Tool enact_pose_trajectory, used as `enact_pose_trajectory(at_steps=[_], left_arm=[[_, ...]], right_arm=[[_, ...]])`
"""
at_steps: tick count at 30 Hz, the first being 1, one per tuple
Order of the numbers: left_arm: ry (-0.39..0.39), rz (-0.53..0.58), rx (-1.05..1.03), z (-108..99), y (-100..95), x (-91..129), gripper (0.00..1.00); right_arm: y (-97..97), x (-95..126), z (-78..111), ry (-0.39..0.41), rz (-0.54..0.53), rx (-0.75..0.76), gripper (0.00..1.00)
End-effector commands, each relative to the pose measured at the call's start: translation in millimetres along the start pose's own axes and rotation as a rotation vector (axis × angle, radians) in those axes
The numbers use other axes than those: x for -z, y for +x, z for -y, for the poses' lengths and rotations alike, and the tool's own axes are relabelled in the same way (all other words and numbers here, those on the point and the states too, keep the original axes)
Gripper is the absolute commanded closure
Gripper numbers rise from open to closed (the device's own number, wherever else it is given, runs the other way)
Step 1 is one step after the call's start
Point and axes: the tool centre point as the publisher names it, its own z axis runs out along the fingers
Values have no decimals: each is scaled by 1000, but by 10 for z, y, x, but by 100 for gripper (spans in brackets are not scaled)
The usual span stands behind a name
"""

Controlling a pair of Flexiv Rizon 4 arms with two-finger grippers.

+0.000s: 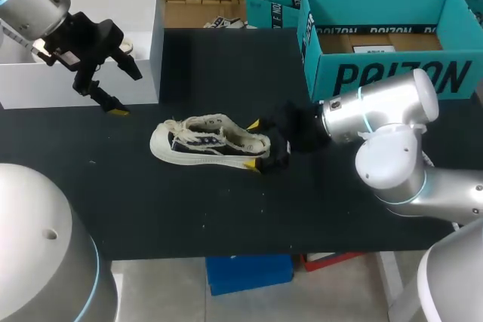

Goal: Take the shoe out of the shoebox, open the shoe tongue, remove and reinsert the insole, then place the shoe into the shoebox

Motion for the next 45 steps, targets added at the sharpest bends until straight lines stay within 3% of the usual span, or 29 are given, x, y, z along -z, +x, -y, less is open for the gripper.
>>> enact_pose_trajectory(at_steps=[1,18,31,45], left_arm=[[0,4,-2,-6,5,-9,0],[0,4,-2,-6,5,-9,0],[0,4,-2,-6,5,-9,0],[0,4,-2,-6,5,-9,0]], right_arm=[[-34,-1,-13,-5,3,4,0],[-50,30,117,-12,47,-18,0],[-78,-40,212,-28,43,-39,0],[-127,-181,194,-44,15,-46,0]])
